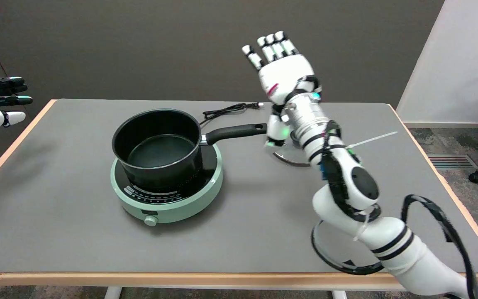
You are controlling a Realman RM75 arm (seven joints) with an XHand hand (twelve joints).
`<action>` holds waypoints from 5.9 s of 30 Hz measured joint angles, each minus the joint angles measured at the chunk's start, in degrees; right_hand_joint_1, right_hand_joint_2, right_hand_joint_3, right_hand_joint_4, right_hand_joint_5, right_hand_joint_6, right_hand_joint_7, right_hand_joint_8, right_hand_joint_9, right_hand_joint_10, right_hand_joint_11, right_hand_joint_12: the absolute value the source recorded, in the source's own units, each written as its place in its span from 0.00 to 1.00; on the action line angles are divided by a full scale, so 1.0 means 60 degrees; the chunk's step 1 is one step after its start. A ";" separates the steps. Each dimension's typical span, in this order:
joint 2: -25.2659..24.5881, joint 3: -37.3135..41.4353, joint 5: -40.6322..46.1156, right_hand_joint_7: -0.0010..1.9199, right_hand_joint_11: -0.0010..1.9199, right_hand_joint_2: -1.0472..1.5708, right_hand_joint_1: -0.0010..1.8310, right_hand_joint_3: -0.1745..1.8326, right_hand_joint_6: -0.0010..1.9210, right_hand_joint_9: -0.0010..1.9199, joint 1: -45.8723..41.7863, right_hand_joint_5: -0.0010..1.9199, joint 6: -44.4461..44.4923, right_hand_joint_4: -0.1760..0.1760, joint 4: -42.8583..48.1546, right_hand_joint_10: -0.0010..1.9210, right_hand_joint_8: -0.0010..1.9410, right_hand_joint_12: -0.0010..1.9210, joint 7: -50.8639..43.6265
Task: Pick up the pot lid.
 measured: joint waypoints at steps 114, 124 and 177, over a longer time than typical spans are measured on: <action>0.3168 0.3426 0.0704 0.29 0.21 0.61 0.36 0.56 0.09 0.31 0.0940 0.22 0.6973 0.84 -0.5310 0.19 0.10 0.37 0.4697; 0.3019 0.3326 0.0532 0.27 0.20 0.61 0.32 0.53 0.09 0.30 0.1019 0.19 0.6907 0.80 -0.5847 0.16 0.10 0.35 0.4703; 0.2536 0.2807 0.0363 0.34 0.22 0.62 0.42 0.55 0.15 0.35 0.1047 0.30 0.6798 1.00 -0.7416 0.21 0.11 0.38 0.5158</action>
